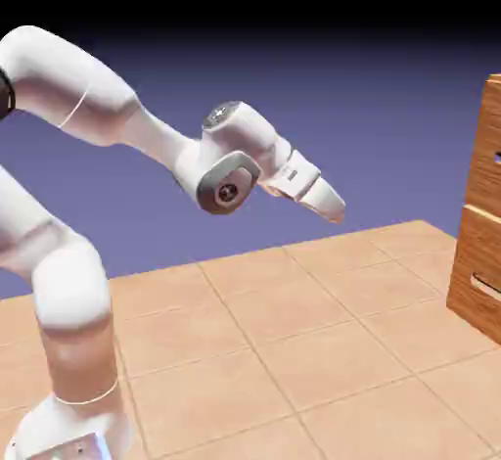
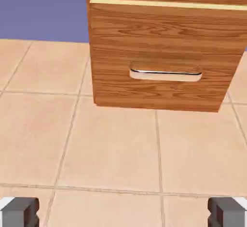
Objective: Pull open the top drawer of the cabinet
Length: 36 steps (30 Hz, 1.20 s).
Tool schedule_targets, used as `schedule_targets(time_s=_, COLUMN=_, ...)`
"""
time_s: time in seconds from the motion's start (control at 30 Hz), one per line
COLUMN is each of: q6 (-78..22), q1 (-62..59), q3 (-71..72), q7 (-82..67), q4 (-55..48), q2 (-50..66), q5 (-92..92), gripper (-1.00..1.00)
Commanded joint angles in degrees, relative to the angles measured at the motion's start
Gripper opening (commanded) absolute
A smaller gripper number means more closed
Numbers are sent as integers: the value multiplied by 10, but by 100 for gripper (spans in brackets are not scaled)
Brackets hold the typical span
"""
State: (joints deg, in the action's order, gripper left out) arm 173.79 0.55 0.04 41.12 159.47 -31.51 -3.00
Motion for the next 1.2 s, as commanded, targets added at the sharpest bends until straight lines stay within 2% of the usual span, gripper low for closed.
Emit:
schedule_targets(time_s=0.0, q6=-2, q1=-1, q3=0, q7=-11, q4=-13, q2=9, q5=-25, gripper=0)
schedule_targets(time_s=1.17, q6=-64, q1=-42, q3=12, q7=-399, q4=-458, q2=341, q5=-897, gripper=0)
